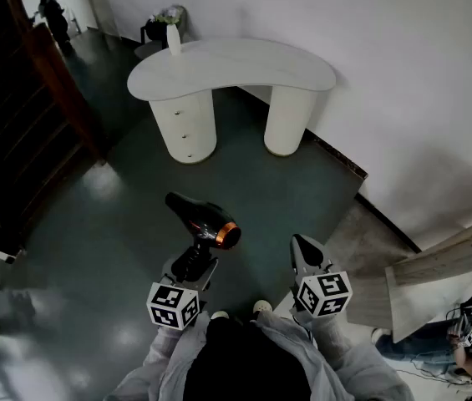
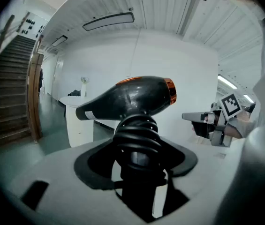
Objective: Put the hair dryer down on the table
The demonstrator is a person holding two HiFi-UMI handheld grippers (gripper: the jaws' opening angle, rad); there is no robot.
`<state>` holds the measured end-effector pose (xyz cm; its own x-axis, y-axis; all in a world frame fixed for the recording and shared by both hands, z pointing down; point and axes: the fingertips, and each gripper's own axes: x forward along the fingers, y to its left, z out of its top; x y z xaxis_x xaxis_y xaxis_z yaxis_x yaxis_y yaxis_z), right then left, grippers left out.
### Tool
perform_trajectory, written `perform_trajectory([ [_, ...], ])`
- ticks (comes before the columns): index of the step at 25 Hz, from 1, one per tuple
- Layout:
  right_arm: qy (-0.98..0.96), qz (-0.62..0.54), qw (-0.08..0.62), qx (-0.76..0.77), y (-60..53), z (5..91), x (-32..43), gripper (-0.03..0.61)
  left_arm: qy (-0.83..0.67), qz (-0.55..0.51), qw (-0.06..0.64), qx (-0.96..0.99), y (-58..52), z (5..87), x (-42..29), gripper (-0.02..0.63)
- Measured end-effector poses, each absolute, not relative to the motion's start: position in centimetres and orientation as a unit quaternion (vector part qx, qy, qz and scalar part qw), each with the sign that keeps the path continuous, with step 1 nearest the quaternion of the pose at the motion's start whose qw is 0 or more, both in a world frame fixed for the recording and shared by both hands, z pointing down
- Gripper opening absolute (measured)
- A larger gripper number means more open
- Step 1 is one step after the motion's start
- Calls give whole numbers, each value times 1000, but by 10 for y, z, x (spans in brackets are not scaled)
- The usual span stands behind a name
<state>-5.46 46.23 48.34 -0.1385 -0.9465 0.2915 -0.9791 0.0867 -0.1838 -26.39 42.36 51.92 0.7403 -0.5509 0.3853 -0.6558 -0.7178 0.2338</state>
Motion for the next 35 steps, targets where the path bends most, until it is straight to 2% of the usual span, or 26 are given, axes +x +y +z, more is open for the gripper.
perform_trajectory([
  [8, -750, 165, 15, 641, 453, 479, -31, 11, -345, 137, 186, 910, 420, 520, -238, 284],
  [26, -763, 202, 14, 614, 433, 511, 49, 11, -380, 138, 191, 894, 403, 535, -164, 284],
  [35, -761, 210, 18, 613, 374, 517, 63, 11, -370, 150, 176, 900, 333, 539, -134, 284],
])
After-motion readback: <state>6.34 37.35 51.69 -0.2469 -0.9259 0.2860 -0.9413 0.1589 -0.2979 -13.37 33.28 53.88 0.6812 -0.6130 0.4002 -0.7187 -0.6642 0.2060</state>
